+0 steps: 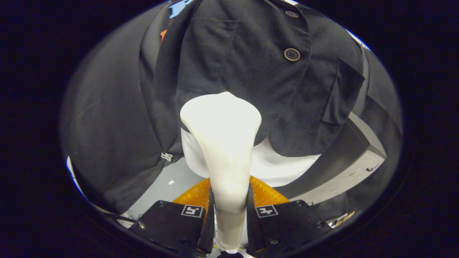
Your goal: Iron the clothes twice with a garment steamer, once on the left side and once on the right side.
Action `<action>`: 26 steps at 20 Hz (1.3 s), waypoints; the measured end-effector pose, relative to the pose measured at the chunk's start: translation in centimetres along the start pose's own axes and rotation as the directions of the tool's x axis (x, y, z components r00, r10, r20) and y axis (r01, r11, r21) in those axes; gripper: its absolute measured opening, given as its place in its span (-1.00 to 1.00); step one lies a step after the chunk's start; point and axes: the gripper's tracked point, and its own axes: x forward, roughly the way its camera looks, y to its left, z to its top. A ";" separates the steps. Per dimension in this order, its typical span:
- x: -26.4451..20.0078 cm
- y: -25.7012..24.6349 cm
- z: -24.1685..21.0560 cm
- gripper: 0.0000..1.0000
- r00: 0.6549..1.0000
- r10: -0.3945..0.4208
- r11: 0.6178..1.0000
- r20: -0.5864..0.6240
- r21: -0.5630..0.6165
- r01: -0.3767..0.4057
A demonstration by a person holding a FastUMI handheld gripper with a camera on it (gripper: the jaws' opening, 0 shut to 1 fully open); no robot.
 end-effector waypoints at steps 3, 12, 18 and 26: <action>-2.2 -2.0 1.1 -0.21 0.999 0.026 0.999 0.038 0.017 -0.027; -16.6 -16.6 2.7 -0.21 0.966 0.087 0.994 0.244 0.043 -0.101; -24.1 -33.4 -1.8 -0.21 0.947 0.013 0.982 0.321 0.176 -0.073; -29.8 -46.5 -11.5 -0.21 0.948 -0.036 0.963 0.316 0.263 -0.051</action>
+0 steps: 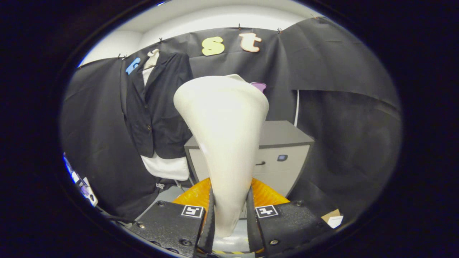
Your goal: Iron the clothes twice with a garment steamer, once on the left side and once on the right side.
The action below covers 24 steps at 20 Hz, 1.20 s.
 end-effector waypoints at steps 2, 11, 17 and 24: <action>-1.5 -1.6 -1.1 -0.21 1.000 -0.007 1.000 -0.004 0.027 0.007; -4.4 -2.3 -6.0 -0.21 0.999 -0.016 0.998 -0.038 0.060 0.018; -5.1 -1.9 -6.8 -0.21 0.998 -0.018 0.997 -0.065 0.070 0.023; -5.2 -1.5 -6.6 -0.21 0.998 -0.010 0.998 -0.064 0.060 0.014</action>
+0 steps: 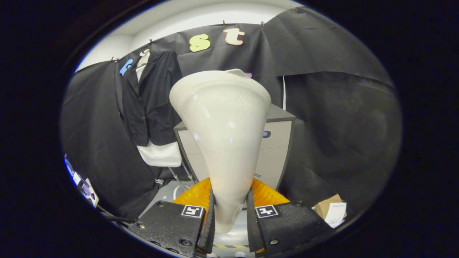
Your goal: Iron the clothes twice with a garment steamer, once on the left side and once on the right side.
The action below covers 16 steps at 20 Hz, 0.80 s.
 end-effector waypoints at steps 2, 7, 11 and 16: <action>-0.1 0.2 0.1 -0.21 1.000 0.003 1.000 0.002 -0.005 -0.003; -0.3 0.9 -0.3 -0.21 1.000 0.008 1.000 -0.004 -0.017 -0.008; -0.4 1.5 -0.2 -0.21 1.000 0.013 1.000 0.000 -0.026 -0.013; -0.6 1.9 -0.5 -0.21 1.000 0.007 1.000 -0.007 -0.025 -0.007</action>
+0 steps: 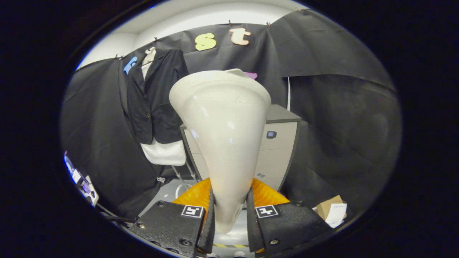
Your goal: Iron the clothes twice with a garment steamer, once on the left side and once on the right side.
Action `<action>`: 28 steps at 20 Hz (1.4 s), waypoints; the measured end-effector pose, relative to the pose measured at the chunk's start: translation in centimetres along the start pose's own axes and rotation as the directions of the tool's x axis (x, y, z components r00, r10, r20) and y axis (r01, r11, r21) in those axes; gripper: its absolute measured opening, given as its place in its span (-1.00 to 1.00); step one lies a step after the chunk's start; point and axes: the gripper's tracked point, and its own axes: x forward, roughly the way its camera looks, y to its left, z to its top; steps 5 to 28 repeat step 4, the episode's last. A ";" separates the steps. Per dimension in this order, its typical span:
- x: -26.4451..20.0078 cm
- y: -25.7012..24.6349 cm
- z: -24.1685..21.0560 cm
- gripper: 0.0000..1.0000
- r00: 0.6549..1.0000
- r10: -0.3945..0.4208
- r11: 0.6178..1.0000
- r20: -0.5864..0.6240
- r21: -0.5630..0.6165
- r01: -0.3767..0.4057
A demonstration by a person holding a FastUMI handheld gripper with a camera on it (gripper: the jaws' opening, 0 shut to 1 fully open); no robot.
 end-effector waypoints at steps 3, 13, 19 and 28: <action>-0.1 0.2 -0.1 -0.21 1.000 -0.007 1.000 0.001 -0.003 0.007; -0.1 0.4 -0.1 -0.21 1.000 -0.008 1.000 0.002 -0.002 0.008; -0.1 0.4 -0.1 -0.21 1.000 -0.008 1.000 0.002 -0.002 0.008; -0.1 0.4 -0.1 -0.21 1.000 -0.008 1.000 0.002 -0.002 0.008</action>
